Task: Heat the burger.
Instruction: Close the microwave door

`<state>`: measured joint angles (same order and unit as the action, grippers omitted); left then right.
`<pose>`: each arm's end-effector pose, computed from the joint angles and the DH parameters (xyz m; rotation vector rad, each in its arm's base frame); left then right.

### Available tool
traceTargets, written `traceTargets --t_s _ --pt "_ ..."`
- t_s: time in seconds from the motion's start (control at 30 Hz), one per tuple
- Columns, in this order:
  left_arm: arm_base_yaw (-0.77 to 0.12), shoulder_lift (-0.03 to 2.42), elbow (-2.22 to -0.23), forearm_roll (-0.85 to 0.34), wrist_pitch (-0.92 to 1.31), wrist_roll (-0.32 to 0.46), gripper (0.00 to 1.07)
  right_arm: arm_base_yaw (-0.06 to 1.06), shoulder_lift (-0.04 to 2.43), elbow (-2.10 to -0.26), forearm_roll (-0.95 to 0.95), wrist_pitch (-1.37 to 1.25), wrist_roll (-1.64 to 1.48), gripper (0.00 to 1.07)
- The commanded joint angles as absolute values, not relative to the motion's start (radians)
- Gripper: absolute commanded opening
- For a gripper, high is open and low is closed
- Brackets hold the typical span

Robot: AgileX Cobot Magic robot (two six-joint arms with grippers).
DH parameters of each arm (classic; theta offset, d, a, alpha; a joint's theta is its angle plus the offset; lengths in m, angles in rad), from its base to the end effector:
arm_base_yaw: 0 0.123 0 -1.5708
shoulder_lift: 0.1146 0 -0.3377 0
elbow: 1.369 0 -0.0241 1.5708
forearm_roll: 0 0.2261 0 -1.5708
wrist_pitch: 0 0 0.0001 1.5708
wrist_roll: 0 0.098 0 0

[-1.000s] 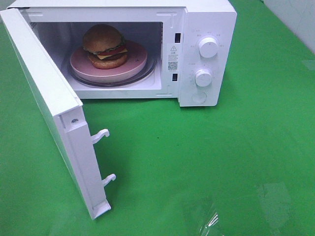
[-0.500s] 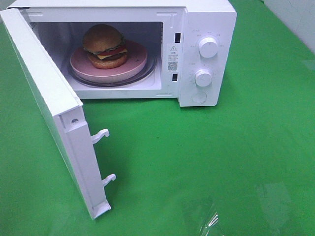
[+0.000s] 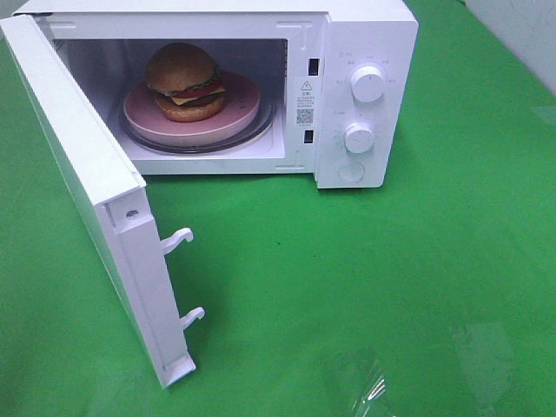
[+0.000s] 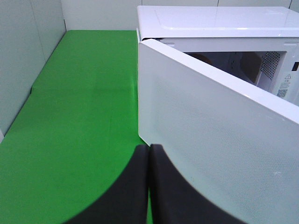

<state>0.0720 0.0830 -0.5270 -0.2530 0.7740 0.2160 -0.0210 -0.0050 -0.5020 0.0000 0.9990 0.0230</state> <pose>-0.0530 -0.0210 0.3028 0.0908 1.7923 -0.0827 -0.0718 0.0015 0.2678 0.0435 1.9751 0.0013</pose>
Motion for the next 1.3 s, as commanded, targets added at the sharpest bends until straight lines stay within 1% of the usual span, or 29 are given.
traceTargets --t_s 0.03,0.37,0.63,0.67,0.7,0.73,0.77,0.8,0.83,0.87,0.9,0.93,0.97,1.0,1.07,1.17,1.2,1.27,1.3 --pt "0.073 0.135 -0.531 -0.251 0.717 0.220 0.00 -0.029 -0.031 -0.498 -0.010 1.000 0.030 0.76" --pt "0.073 0.183 -0.531 -0.263 0.609 0.209 0.00 -0.029 -0.031 -0.498 -0.010 1.000 0.030 0.76" --pt "0.073 0.184 -0.527 -0.239 0.594 0.217 0.01 -0.029 -0.031 -0.498 -0.010 1.000 0.030 0.76" --pt "0.073 0.184 -0.520 -0.239 0.592 0.217 0.08 -0.029 -0.031 -0.498 -0.010 1.000 0.030 0.76" --pt "0.073 0.184 -0.520 -0.239 0.592 0.217 0.08 -0.029 -0.031 -0.498 -0.010 1.000 0.030 0.76" --pt "0.073 0.184 -0.508 -0.234 0.580 0.217 0.22 -0.029 -0.031 -0.498 -0.010 1.000 0.030 0.76" --pt "0.073 0.184 -0.508 -0.234 0.580 0.217 0.22 -0.029 -0.031 -0.498 -0.010 1.000 0.030 0.76" --pt "0.073 0.184 -0.494 -0.231 0.561 0.217 0.45 -0.029 -0.031 -0.498 -0.010 1.000 0.030 0.76" --pt "0.073 0.184 -0.488 -0.228 0.555 0.217 0.61 -0.029 -0.031 -0.498 -0.010 1.000 0.030 0.76" --pt "0.073 0.184 -0.488 -0.228 0.555 0.217 0.61 -0.029 -0.031 -0.498 -0.010 1.000 0.030 0.76" --pt "0.073 0.184 -0.481 -0.220 0.535 0.217 0.90 -0.029 -0.031 -0.498 -0.010 1.000 0.030 0.76" --pt "0.073 0.184 -0.481 -0.220 0.535 0.217 0.90 -0.029 -0.031 -0.498 -0.010 1.000 0.030 0.76" --pt "0.073 0.187 -0.473 -0.215 0.511 0.215 1.05 -0.029 -0.031 -0.498 -0.010 1.000 0.030 0.76" --pt "0.073 0.187 -0.473 -0.215 0.511 0.215 1.05 -0.029 -0.031 -0.498 -0.010 1.000 0.030 0.76" --pt "0.073 0.206 -0.474 -0.209 0.490 0.216 1.01 -0.029 -0.031 -0.498 -0.010 1.000 0.030 0.76" --pt "0.073 0.229 -0.474 -0.186 0.484 0.216 0.98 -0.029 -0.031 -0.498 -0.010 1.000 0.030 0.76" --pt "0.073 0.263 -0.474 -0.136 0.482 0.216 0.95 -0.029 -0.031 -0.498 -0.010 1.000 0.030 0.76" --pt "0.072 0.279 -0.474 -0.118 0.479 0.216 0.94 -0.029 -0.031 -0.498 -0.010 1.000 0.030 0.76" --pt "0.059 0.306 -0.472 -0.088 0.456 0.216 0.92 -0.029 -0.031 -0.498 -0.010 1.000 0.030 0.76"
